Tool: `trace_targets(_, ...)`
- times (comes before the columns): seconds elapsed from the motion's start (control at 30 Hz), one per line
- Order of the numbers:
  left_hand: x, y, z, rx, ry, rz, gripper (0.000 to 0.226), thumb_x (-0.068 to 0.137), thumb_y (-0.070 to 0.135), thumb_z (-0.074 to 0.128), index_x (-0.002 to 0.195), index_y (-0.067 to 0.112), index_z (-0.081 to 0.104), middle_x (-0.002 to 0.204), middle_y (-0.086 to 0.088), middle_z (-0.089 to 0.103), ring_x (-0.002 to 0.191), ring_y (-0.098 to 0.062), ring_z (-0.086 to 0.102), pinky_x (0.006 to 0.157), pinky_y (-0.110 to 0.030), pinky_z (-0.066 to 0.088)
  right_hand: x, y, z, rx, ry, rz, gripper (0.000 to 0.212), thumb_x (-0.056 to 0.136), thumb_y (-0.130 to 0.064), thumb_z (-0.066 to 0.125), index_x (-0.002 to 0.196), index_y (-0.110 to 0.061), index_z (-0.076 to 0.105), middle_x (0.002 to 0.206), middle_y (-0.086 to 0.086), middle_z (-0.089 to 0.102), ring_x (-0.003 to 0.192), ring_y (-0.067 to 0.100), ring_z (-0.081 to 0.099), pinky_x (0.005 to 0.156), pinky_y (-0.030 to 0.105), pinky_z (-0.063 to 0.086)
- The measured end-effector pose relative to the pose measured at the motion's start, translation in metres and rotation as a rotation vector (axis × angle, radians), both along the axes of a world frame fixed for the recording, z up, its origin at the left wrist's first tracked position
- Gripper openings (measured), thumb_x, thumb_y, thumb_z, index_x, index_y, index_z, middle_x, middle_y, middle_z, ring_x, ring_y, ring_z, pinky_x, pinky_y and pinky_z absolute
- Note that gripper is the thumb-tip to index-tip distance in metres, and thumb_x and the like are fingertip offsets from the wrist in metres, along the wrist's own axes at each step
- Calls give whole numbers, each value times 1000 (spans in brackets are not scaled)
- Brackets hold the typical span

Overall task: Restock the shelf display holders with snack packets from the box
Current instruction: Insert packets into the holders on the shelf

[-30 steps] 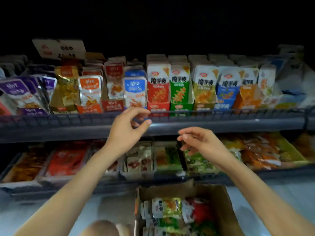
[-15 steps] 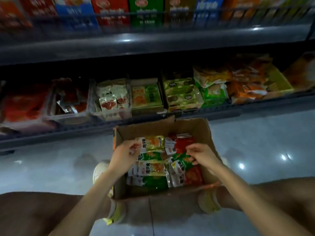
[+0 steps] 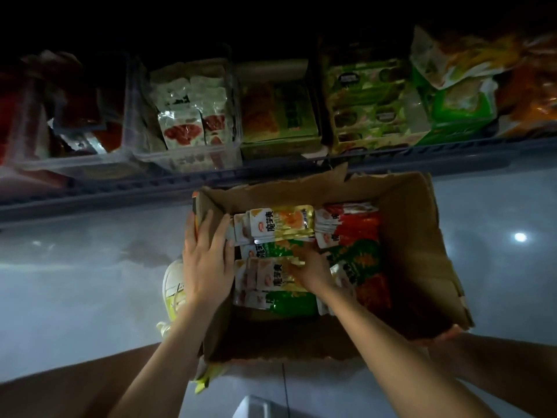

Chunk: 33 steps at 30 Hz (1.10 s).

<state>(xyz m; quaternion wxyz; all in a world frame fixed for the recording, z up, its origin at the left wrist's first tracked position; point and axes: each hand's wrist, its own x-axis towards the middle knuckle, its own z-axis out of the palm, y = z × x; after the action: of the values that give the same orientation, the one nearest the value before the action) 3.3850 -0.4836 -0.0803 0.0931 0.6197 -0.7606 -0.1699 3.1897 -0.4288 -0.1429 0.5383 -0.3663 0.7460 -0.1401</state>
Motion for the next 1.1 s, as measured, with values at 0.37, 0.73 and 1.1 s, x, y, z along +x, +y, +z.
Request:
trace_targets(0.37, 16, -1, -7, -14, 137, 26, 46, 96, 27, 34, 139, 15, 45, 150, -1, 37, 146, -23, 2, 115, -39, 10, 13, -18, -51, -54, 451, 611, 82, 76, -48, 70, 144, -21, 32, 144, 7, 40, 132, 30, 33, 105, 45, 26)
trace_targets(0.73, 11, -5, 7, 84, 201, 82, 41, 93, 24, 44, 133, 17, 53, 147, 0, 42, 143, -29, 18, 113, -43, 19, 10, -15, -16, -111, 147, 111, 28, 81, -34, 72, 101, -14, 69, 94, 0, 69, 86, 16, 64, 70, 30, 50)
trace_targets(1.1, -43, 10, 124, 463, 793, 276, 33, 94, 31, 55, 120, 12, 61, 121, -7, 64, 112, -21, 58, 100, -37, 45, -18, -6, 171, -347, -523, -615, 13, 84, -14, 69, 97, -13, 71, 91, 7, 74, 81, 18, 71, 67, 28, 55)
